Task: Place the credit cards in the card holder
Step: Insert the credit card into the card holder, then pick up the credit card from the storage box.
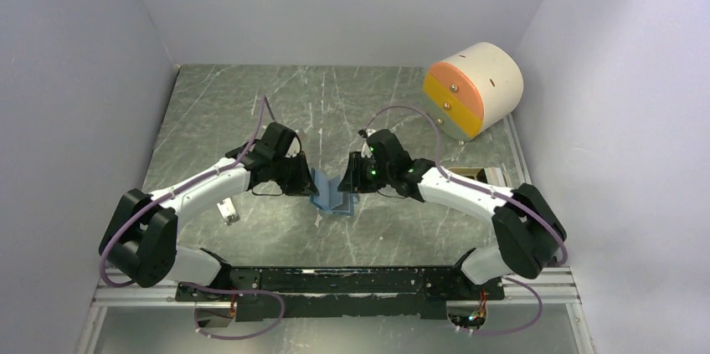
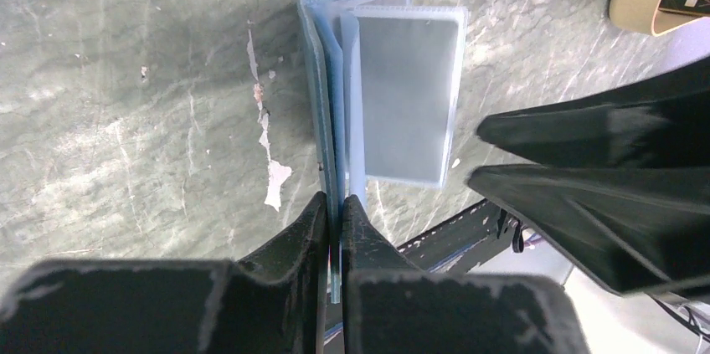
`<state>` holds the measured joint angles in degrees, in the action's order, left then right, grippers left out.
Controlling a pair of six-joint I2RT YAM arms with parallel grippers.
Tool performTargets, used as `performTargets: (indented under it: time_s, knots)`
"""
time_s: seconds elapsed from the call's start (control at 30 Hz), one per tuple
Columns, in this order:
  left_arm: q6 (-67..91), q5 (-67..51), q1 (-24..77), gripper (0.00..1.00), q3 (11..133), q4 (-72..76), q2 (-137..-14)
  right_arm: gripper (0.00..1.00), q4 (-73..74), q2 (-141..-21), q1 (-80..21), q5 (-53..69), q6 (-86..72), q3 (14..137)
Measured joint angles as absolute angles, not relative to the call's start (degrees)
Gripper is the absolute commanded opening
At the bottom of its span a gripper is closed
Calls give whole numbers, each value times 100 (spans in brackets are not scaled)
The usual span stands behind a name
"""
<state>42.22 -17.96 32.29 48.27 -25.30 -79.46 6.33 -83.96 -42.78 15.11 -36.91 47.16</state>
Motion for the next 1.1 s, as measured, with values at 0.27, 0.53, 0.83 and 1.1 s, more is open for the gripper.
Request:
performTargets:
  time_s: [0.27,0.53,0.83,1.1]
  knots:
    - [4300,-2169,3232,9,4364,-2008,-7944,42,1081,-8060,-4099,996,-3380,5175]
    - [4335,-2333,3229,16,4141,-1693,-7946,48,2038,-8051,-3627,395,-2792,5603]
    - [4263,-2359,3157,24,4027,-1664,-7926,59,3273,-7948,-2528,-937,-1723,6558]
    - [4123,-2373,3092,26,3975,-1667,-7863,68,4272,-8147,-2161,-2443,-1127,6860]
